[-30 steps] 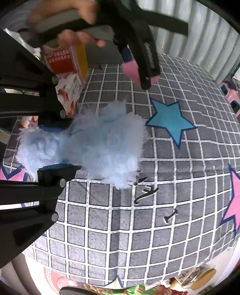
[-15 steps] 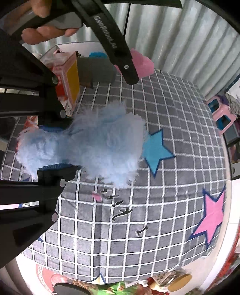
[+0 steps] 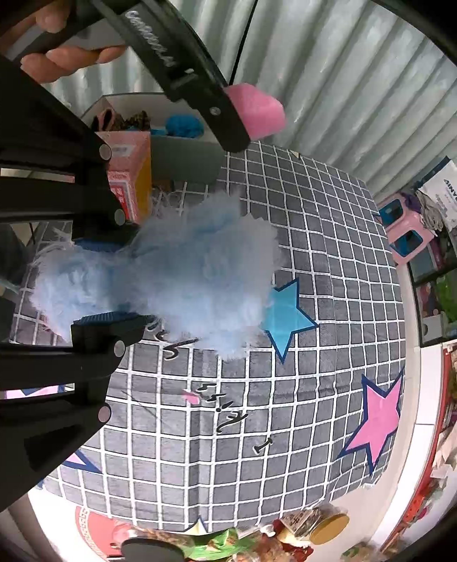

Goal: Organize soft objects
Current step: 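Carry the pink foam block and blue pom-pom over the white box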

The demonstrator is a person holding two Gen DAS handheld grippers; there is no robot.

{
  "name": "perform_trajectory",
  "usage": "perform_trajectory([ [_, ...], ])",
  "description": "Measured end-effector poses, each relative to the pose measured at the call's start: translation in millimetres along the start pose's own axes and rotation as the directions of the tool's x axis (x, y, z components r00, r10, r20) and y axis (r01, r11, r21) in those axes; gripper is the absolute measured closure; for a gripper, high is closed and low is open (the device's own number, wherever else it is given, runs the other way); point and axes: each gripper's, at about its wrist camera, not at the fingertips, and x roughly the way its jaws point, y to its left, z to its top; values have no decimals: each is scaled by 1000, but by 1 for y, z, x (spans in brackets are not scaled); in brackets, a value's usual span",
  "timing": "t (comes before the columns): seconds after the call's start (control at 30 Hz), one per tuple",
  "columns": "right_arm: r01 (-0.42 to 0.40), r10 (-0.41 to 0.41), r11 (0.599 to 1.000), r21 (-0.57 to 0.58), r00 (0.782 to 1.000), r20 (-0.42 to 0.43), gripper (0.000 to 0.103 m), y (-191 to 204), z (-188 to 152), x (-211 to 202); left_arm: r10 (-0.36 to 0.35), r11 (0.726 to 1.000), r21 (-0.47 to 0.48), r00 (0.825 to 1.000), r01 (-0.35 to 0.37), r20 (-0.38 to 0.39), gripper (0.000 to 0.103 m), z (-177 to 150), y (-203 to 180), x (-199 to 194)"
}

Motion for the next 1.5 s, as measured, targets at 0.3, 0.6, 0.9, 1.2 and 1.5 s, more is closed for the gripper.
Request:
perform_trajectory([
  [0.3, 8, -8, 1000, 15, 1000, 6, 74, 15, -34, -14, -25, 999, 21, 1000, 24, 17, 28, -36, 32, -33],
  [0.6, -29, 28, 998, -55, 999, -27, 74, 65, -68, -11, 8, 1000, -9, 999, -8, 44, 28, -74, 85, -60],
  [0.9, -53, 44, 977, -206, 998, -49, 74, 140, -70, -2, 120, 987, -111, 992, -115, 37, 28, -123, 160, -72],
  [1.2, -112, 82, 934, -339, 991, -102, 74, 223, -78, 26, 169, 959, -228, 986, -167, -9, 28, -164, 222, -75],
  [1.5, -127, 76, 903, -411, 987, -139, 74, 265, -88, 41, 176, 948, -269, 984, -171, -6, 28, -178, 244, -78],
])
